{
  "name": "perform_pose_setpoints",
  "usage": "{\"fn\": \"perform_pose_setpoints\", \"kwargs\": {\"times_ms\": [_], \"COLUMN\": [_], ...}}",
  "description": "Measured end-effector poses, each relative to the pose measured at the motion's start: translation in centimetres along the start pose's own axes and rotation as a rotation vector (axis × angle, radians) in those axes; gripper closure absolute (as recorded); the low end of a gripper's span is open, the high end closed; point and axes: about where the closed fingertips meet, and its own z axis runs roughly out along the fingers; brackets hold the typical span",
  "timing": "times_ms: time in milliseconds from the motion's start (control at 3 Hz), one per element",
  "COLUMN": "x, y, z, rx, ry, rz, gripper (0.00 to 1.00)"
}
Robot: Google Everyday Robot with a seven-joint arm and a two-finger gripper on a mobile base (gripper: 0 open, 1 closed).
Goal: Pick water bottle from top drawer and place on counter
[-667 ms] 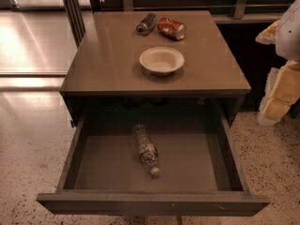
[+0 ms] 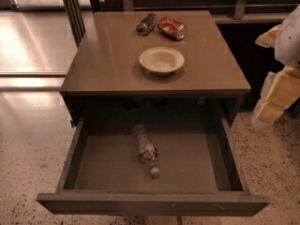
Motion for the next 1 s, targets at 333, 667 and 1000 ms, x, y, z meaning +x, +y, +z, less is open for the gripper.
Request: {"fn": "perform_pose_setpoints", "kwargs": {"times_ms": [333,667,1000], "x": [0.7,-1.9,-5.4], "y": [2.8,2.0,-1.6], "z": [3.9,7.9,10.6], "rx": [-0.025,-0.036,0.017], "ry": [-0.140,-0.322,-0.437], "rz": [0.152,0.270,0.336], "gripper": [0.00,0.00,0.00]}}
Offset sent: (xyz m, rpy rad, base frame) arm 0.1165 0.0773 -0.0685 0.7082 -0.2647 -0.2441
